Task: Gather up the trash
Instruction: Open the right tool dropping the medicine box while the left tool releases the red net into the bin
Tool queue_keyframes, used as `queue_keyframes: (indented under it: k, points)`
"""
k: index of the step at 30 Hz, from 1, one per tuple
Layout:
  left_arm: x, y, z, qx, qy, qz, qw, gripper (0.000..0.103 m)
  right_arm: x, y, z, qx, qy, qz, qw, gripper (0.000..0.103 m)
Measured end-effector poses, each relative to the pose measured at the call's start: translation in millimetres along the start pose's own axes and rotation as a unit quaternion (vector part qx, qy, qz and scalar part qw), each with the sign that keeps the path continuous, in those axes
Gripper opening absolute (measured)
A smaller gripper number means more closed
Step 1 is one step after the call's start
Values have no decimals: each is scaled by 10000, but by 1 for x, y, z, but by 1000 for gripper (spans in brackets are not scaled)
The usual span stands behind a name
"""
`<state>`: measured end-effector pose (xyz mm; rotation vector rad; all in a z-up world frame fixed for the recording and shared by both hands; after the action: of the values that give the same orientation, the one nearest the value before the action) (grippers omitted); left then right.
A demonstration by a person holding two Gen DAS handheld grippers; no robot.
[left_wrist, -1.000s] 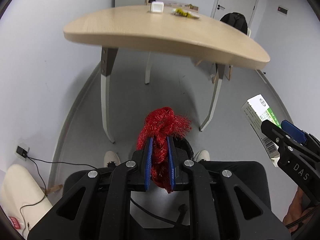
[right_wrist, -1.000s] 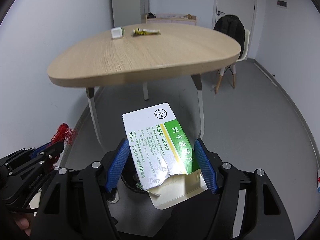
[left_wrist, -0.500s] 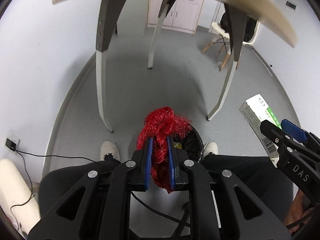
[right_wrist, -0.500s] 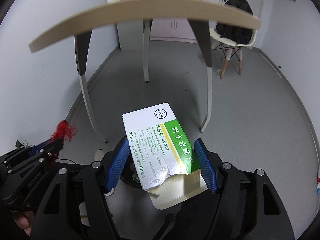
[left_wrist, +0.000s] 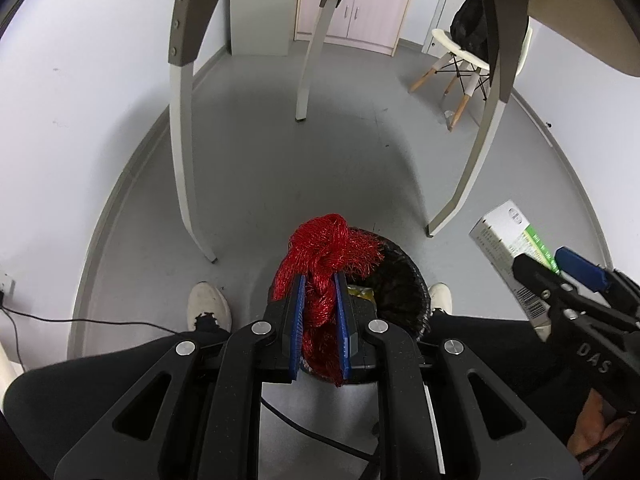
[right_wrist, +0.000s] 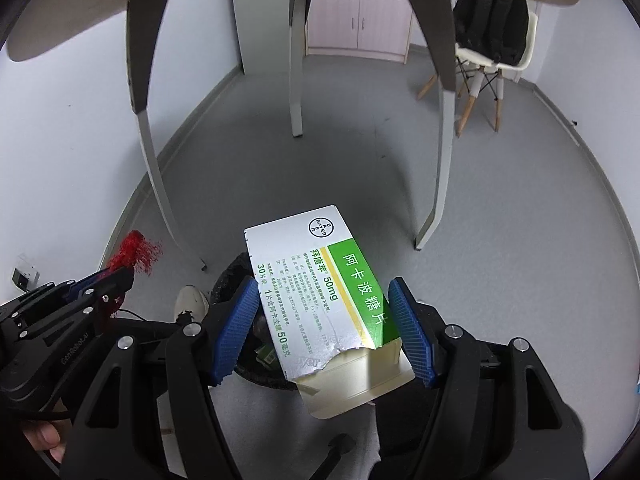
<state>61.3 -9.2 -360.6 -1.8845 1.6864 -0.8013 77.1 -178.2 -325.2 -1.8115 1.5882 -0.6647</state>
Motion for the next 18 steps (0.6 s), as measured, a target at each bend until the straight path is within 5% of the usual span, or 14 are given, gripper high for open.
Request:
queue_keyframes:
  k: [18]
  points:
    - [-30,20,73,-417,-292,-130,9986,13,-17,33,99,-688,2,-50,9976,65]
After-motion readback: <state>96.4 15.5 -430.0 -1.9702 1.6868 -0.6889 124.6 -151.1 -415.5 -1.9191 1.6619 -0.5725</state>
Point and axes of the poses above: each gripper's, at about its wrist camera, not at the fingertips, and z roughly the way its jaws point, x to its right, y to its underside, the point moved 8 cm from there along z, roughly the way its jaws point, and after that the axes turned 15 degrees about x, right-handed, at the moved point
